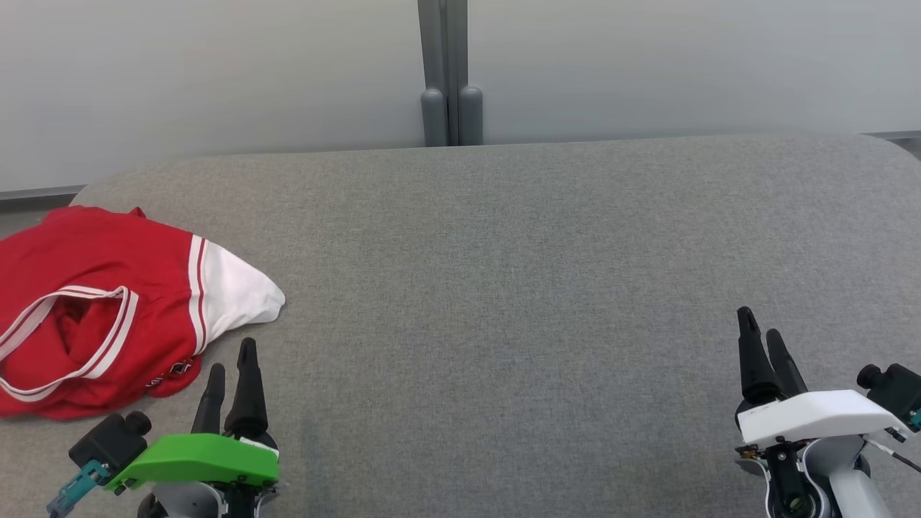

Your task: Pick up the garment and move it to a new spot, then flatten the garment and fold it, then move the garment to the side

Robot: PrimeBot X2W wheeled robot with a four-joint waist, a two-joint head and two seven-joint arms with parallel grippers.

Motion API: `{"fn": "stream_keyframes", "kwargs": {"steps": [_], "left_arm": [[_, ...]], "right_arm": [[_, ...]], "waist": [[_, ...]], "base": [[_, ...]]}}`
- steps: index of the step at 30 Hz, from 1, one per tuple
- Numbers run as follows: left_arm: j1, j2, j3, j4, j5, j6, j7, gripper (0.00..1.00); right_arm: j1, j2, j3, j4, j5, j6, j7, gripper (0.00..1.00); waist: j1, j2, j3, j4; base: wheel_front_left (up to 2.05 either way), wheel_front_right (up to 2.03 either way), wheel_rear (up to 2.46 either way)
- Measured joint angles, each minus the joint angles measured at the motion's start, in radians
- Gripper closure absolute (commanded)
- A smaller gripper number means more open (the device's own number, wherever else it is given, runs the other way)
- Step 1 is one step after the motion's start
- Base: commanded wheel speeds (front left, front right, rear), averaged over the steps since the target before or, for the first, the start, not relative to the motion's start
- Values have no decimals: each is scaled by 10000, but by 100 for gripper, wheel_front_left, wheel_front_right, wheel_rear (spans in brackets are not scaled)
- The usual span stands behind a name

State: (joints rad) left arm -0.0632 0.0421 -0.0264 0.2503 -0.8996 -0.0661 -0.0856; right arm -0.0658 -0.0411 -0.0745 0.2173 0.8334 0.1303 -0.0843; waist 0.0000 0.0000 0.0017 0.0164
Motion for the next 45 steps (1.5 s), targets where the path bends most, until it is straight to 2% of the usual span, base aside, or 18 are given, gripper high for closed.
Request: {"fn": "stream_keyframes", "kwargs": {"steps": [12,31,45], "left_arm": [[-8,6,-341,-19,1743,219,-364,0],[-36,15,-761,12,4013,224,-846,0],[-63,27,-999,458,4909,242,-1177,0]], "right_arm": [[0,-10,52,-23,-1864,0,-366,0],[14,-29,165,247,-4050,0,-855,0],[21,-42,261,449,-5302,2,-1172,0]], "waist": [[0,0,-21,59],[0,0,-91,147],[0,0,-152,197]], "base": [[0,0,0],[0,0,0],[0,0,0]]}}
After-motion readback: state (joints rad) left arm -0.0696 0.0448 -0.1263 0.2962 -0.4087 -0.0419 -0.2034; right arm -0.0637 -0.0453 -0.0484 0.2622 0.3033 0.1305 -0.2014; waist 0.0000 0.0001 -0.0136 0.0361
